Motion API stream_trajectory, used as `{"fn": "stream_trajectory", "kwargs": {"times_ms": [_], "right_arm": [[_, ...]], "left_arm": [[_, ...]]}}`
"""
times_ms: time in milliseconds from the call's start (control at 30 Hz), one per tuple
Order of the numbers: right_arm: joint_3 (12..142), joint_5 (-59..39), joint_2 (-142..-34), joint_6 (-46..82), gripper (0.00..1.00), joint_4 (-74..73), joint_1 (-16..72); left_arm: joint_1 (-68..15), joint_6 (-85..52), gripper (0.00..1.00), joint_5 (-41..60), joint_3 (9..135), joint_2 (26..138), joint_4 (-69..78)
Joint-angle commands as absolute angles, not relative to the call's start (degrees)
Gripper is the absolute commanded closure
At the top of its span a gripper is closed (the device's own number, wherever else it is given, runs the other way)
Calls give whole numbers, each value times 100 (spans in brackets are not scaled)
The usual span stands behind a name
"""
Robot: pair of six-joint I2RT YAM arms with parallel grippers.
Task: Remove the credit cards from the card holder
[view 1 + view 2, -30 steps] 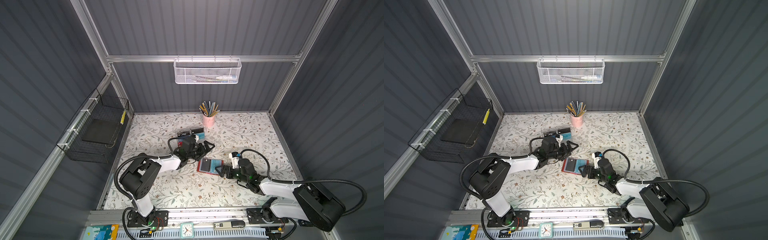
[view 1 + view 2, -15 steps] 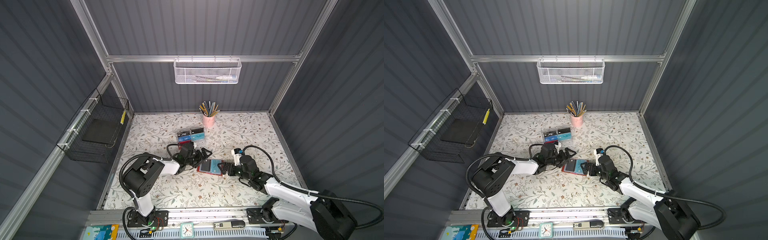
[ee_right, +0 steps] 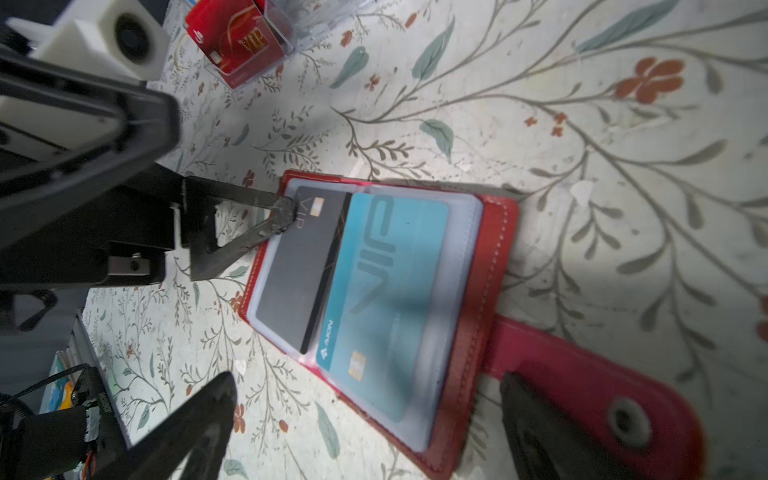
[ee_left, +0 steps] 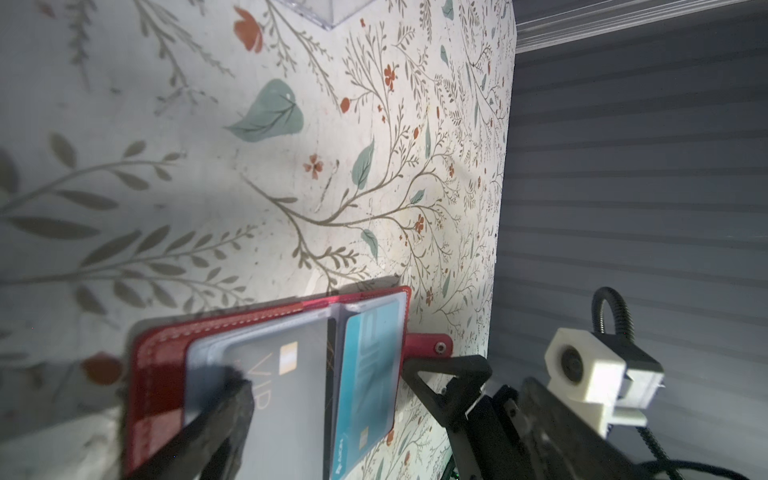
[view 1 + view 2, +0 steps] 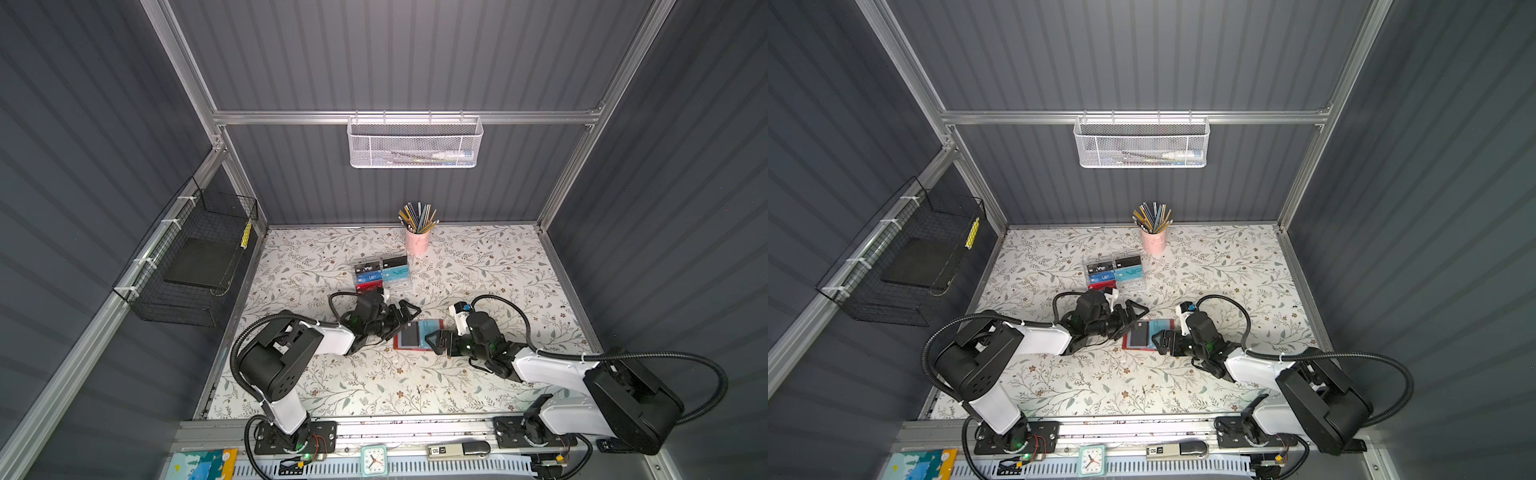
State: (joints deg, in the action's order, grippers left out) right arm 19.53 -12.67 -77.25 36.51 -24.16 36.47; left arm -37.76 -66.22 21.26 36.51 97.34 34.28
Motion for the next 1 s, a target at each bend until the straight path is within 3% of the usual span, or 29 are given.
{"fn": "stream_trajectory", "kwargs": {"times_ms": [0, 533, 733, 967], "right_arm": [[1986, -1312, -8007, 3778, 1, -2832, 3661], [1671, -1335, -8665, 4113, 19, -3611, 3663], [1632, -889, -7625, 3865, 19, -2649, 3660], [1934, 438, -6451, 3419, 23, -871, 3655]], "left_arm": [[-3676, -6601, 0, 2176, 3468, 9532, 3201], [-3822, -6758, 0, 2435, 3764, 9598, 3325], [-3836, -6871, 0, 2456, 3607, 9867, 3659], [-3841, -6907, 0, 2434, 3476, 10026, 3884]]}}
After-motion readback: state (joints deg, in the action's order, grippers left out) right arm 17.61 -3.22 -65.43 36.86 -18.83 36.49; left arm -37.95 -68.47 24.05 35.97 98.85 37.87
